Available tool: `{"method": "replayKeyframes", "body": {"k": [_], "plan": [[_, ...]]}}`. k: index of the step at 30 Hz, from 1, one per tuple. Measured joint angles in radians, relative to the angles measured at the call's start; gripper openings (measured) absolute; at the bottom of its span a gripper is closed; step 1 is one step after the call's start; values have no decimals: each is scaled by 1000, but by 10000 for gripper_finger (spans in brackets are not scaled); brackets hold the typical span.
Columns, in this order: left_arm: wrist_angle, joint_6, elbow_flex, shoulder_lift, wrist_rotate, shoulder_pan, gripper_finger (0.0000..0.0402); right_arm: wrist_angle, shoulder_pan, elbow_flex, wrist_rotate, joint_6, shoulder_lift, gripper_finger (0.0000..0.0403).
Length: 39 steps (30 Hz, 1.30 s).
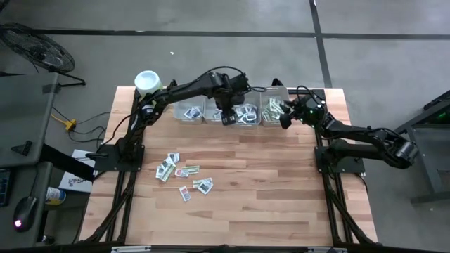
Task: Pick & Place First Aid Supplies
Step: Put the towelette pack into the middle right gray bin
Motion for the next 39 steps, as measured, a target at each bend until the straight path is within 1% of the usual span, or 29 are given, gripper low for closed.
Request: {"method": "replayKeyframes", "body": {"k": [3,7,10,12,14,18,21,26,29,31,35,39], "plan": [[-65,-19,0,-3,-4,-12,167,-1,0,0,43,-11,-2,175],[-158,-27,-4,-3,-8,-43,167,-1,-10,0,42,-24,-4,226],[-196,-31,-27,-5,-21,-72,167,-1,-18,0,38,-38,-4,245],[-225,-42,-57,-26,-22,-86,167,-2,-20,0,37,-44,-4,249],[-212,-58,-110,-69,-22,-98,167,-2,-20,0,33,-59,-4,249],[-174,-94,-289,-184,-28,-112,167,-17,-20,0,16,-76,-9,249],[-70,-154,-472,-314,-26,-118,167,-17,-20,0,-3,-86,-12,249],[111,-294,-796,-520,-23,-118,167,-16,-20,0,-5,-104,-13,249],[181,-382,-953,-617,-11,-118,167,-16,-20,0,-5,-107,-13,249],[214,-443,-1044,-662,7,-118,167,-16,-20,0,-9,-108,-13,249],[259,-542,-1196,-731,12,-118,167,-16,-20,0,-12,-114,-13,249],[297,-526,-1314,-746,45,-118,167,-16,-20,0,-38,-115,-13,249]]}}
